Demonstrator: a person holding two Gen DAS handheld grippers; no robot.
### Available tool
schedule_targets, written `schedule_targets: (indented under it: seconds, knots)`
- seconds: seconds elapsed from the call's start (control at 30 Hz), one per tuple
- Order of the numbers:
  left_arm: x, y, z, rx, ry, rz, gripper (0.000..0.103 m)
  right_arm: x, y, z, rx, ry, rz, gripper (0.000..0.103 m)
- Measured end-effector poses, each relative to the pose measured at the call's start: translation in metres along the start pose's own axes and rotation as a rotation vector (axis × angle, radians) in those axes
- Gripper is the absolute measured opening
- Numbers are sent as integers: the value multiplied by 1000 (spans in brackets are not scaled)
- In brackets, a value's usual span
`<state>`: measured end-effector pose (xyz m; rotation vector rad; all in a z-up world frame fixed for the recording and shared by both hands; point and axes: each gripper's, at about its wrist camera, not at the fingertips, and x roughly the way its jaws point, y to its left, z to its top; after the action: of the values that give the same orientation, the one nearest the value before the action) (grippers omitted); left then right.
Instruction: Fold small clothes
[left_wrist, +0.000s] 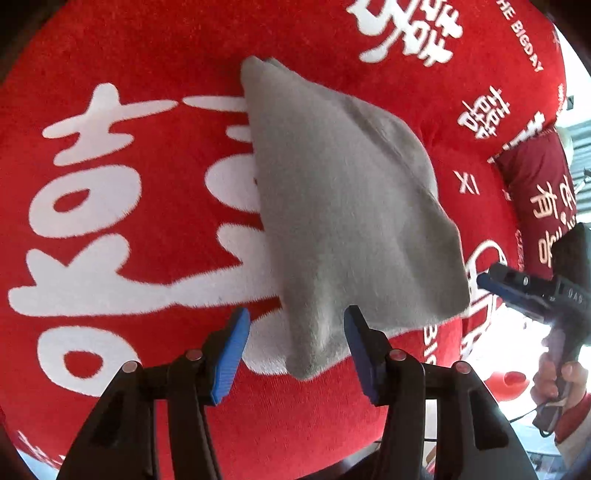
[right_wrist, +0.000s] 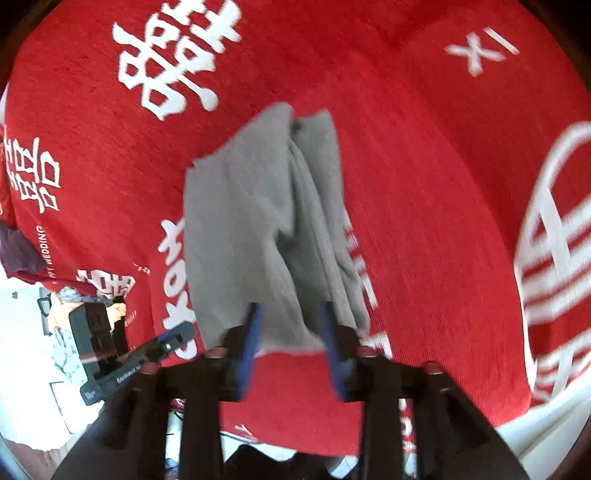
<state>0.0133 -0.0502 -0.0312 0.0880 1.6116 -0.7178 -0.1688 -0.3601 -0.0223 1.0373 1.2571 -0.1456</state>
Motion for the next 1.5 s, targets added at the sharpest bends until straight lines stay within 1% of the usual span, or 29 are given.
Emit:
schedule_targets:
  seconds: [0.07,0.1,0.13,0.17,0.23,0.3,0.37,0.43,0.53,0.67,0.77,0.8,0.83,0.87,0.9,0.93,1.1,1.2,1.47,1.5]
  knots:
    - [3,-2,5,-11,-7,25,54,18,9,15,-36,25,0,46]
    - [3,-4,8,-13,-13,37,54,27,12,21,-44,37,-6,43]
    - [5,-7,10,-12,-17,51,54,36,14,27,-43,52,-14,23]
    - [6,-10,12,-7,-20,70,54,45,13,31,-34,66,-26,7]
    - [10,-12,13,5,-13,105,54,53,5,31,-16,68,-73,7]
    - [15,-14,12,14,1,133,54,58,-3,25,-20,75,-100,7]
    - [20,-15,9,21,16,141,54,62,-9,16,-20,94,-105,7]
    - [22,-16,6,29,25,151,54,63,-7,10,-30,104,-115,6]
    - [22,-20,4,38,27,167,54,61,-1,8,-46,115,-129,7]
    - [21,-21,3,19,36,172,54,58,2,8,-57,135,-150,7]
    - [20,-22,3,9,38,178,54,46,1,8,-45,133,-143,10]
    - [19,-23,4,7,38,182,54,42,1,9,-44,132,-145,17]
    - [19,-24,4,5,39,186,54,38,1,9,-41,130,-151,29]
    - [19,-24,4,3,40,189,54,36,1,10,-40,130,-156,37]
    - [19,-25,5,-1,40,192,54,34,1,12,-40,131,-155,51]
    - [18,-25,5,-4,40,195,54,31,1,13,-41,132,-149,53]
    - [18,-27,10,-22,44,204,54,26,0,16,-39,148,-164,54]
    - [18,-29,12,-23,45,213,54,28,-3,18,-23,156,-166,57]
    - [24,-33,18,-33,59,223,54,32,-7,23,-22,174,-155,57]
    - [25,-33,19,-36,61,222,56,31,-8,25,-22,170,-151,57]
